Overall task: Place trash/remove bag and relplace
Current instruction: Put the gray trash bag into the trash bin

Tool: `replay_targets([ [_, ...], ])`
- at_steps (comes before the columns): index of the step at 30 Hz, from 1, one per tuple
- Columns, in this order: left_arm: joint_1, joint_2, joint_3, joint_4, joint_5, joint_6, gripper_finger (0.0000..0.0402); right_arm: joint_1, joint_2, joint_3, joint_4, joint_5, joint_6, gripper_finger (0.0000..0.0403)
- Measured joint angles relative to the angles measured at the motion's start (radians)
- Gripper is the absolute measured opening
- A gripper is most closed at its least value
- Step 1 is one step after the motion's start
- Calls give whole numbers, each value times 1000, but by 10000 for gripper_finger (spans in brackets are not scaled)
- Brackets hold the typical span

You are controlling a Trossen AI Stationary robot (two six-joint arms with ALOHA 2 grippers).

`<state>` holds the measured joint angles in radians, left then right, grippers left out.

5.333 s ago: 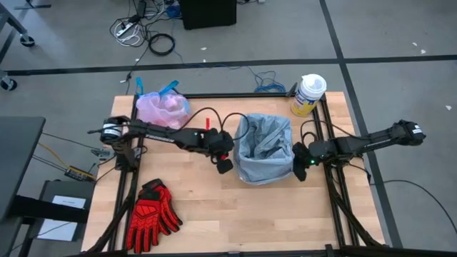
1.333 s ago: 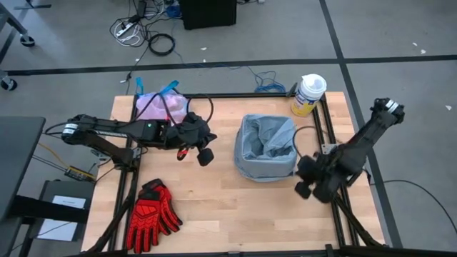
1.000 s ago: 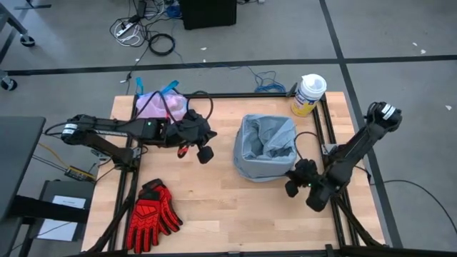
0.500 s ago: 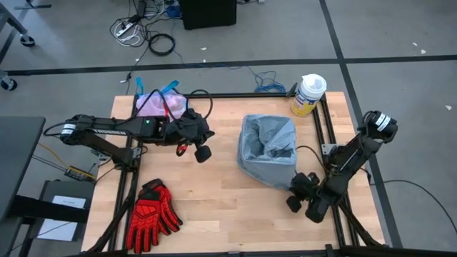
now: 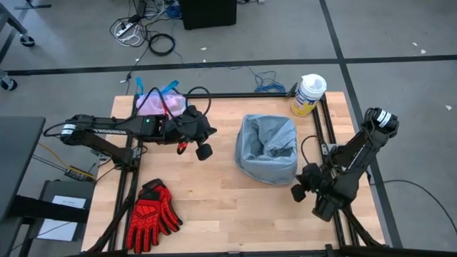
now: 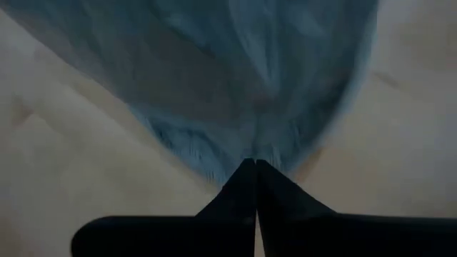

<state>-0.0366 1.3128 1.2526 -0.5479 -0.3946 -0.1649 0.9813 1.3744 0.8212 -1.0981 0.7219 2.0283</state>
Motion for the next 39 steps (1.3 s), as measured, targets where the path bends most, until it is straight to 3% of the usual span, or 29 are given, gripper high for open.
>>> replay_targets([
  [3, 0, 0, 0, 18, 1, 6, 6, 9, 16, 35, -135, -61, 80, 0],
  [10, 0, 2, 0, 107, 23, 35, 6, 3, -5, 163, -478, 24, 101, 0],
  [16, 9, 24, 0, 194, 33, 124, 6, -136, -163, 116, -475, 225, 3, 0],
  [24, 13, 25, 0, 210, -24, 32, 6, -280, -451, -23, -471, 383, -90, 0],
  [27, 13, 44, 1, 193, -18, -21, 6, -294, -565, -47, -410, 413, -177, 0],
  [31, 22, 102, 2, 180, 87, -88, 6, -297, -704, -81, -205, 410, -451, 0],
  [39, 61, 262, -1, 251, 157, -84, 6, -402, -842, -176, 191, 268, -894, 0],
])
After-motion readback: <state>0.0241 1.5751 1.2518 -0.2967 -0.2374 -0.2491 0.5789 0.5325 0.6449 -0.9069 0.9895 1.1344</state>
